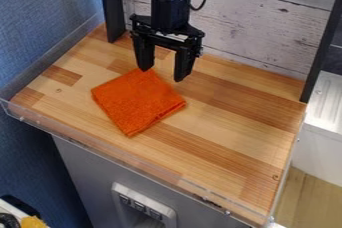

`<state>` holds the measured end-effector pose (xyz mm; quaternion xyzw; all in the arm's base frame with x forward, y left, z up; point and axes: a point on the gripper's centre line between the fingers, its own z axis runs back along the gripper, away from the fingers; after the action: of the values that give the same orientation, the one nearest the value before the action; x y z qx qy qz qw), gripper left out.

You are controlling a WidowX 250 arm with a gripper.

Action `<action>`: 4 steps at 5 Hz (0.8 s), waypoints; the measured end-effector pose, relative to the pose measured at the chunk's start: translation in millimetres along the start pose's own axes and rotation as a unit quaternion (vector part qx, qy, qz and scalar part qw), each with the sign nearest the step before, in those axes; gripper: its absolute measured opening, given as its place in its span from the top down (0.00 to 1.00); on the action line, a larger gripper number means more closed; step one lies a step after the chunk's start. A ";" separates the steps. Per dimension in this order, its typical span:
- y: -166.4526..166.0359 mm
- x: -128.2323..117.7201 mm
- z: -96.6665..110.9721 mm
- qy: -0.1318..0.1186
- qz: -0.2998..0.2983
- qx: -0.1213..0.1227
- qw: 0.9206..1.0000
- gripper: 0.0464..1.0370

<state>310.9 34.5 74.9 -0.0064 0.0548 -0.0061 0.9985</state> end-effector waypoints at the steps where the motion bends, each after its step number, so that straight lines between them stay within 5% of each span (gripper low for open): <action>1: 0.2 -1.8 -4.7 0.000 -0.034 0.001 0.999 0.04; 3: 6.6 -12.4 -10.7 -0.036 -0.167 0.011 0.985 0.04; 4: 12.8 -9.8 -17.5 -0.056 -0.235 0.017 0.970 0.04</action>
<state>299.4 47.2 58.5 -0.0030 -0.0046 -0.2410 0.9705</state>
